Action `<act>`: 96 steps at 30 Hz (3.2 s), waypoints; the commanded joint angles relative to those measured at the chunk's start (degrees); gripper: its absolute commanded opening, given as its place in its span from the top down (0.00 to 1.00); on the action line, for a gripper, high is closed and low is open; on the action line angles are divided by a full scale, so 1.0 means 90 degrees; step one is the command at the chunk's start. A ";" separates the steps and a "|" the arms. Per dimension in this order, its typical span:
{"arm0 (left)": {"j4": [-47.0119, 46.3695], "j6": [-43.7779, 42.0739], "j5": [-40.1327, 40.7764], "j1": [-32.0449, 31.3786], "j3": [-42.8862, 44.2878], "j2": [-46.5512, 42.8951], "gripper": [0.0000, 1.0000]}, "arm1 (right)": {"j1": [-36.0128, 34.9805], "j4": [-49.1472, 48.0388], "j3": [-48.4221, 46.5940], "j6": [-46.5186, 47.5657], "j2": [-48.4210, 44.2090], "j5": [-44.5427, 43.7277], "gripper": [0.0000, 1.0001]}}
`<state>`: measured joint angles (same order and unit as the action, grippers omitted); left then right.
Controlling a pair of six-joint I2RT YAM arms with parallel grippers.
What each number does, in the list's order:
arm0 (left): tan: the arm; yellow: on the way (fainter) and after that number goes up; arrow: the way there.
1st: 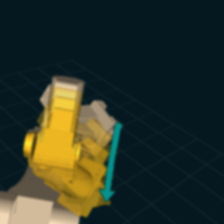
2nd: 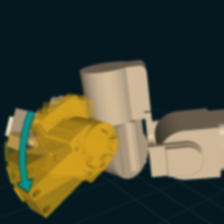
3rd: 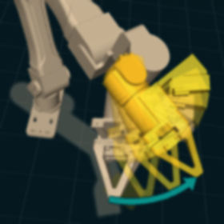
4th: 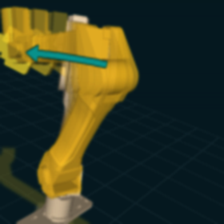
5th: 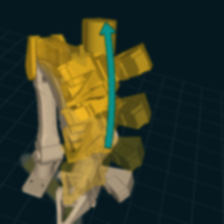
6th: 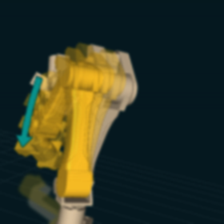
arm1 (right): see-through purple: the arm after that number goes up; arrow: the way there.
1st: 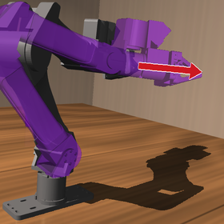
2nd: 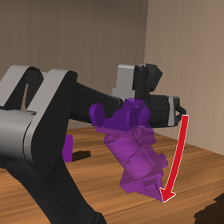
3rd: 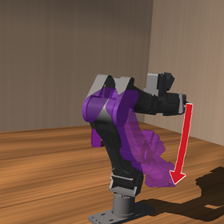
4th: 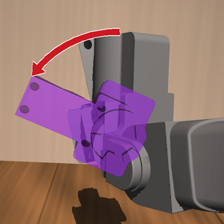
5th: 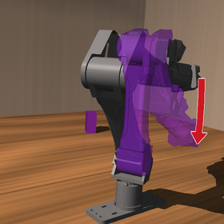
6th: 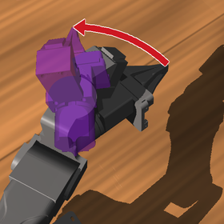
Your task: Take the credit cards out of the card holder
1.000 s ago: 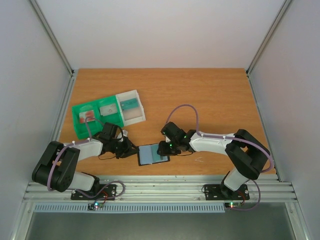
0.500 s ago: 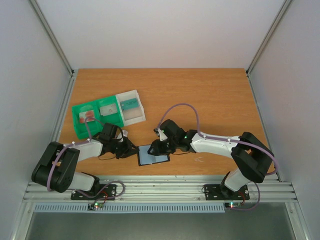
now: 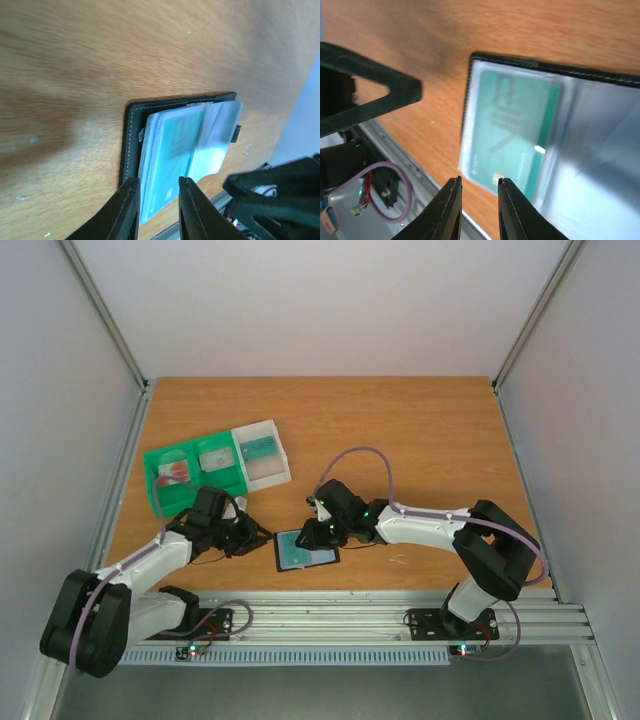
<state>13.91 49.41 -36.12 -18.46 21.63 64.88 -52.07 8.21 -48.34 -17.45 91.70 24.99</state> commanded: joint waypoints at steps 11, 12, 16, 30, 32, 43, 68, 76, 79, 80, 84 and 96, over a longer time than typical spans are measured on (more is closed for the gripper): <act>-0.0919 0.0379 -0.0289 -0.0236 0.0030 0.0351 0.97 | 0.0287 -0.0238 0.0073 0.0037 0.0778 -0.0308 0.81; -0.0979 0.0372 -0.0314 -0.0298 0.0053 0.0438 0.97 | 0.0296 -0.0281 0.0098 0.0027 0.0807 -0.0278 0.81; -0.1272 0.0348 -0.0336 -0.0587 0.0145 0.0921 0.98 | 0.0327 -0.0536 0.0180 -0.0069 0.0896 -0.0105 0.82; -0.1144 0.0145 0.0238 -0.0784 0.0027 0.1307 0.98 | 0.0356 -0.0891 0.0275 -0.0067 0.0993 0.0289 0.84; -0.1160 0.0149 0.0239 -0.0788 0.0019 0.1322 0.98 | 0.0356 -0.0892 0.0256 -0.0081 0.1060 0.0344 0.85; -0.1049 0.0100 0.0355 -0.0791 0.0016 0.1308 0.94 | 0.0406 -0.1303 0.0527 -0.0199 0.0878 0.0290 0.99; -0.0987 0.0055 0.0371 -0.0784 -0.0005 0.1327 0.92 | 0.0867 -0.2606 0.1216 -0.0822 0.1026 0.0850 0.85; -0.1015 0.0161 0.0361 -0.0785 -0.0010 0.1185 0.92 | 0.0979 -0.2680 0.1508 -0.0935 0.0601 0.0744 0.99; -0.0919 0.0200 0.0370 -0.0788 0.0008 0.1038 0.92 | 0.1073 -0.2567 0.1705 -0.0985 0.0143 0.0646 0.99; -0.0888 0.0208 0.0371 -0.0788 0.0018 0.0984 0.92 | 0.1090 -0.2434 0.1722 -0.0968 -0.0005 0.0599 0.99; -0.0884 0.0292 0.0204 -0.0785 0.0101 0.0830 0.88 | 0.1090 -0.1640 0.1563 -0.0863 -0.0534 0.0490 0.99; -0.1277 0.1324 -0.0393 -0.0791 0.0349 -0.0941 0.46 | 0.1062 -0.1403 0.1400 -0.1539 -0.1976 0.0748 0.99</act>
<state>7.09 56.95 -36.82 -25.36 23.81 60.01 -42.41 -2.52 -35.07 -27.22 76.40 29.98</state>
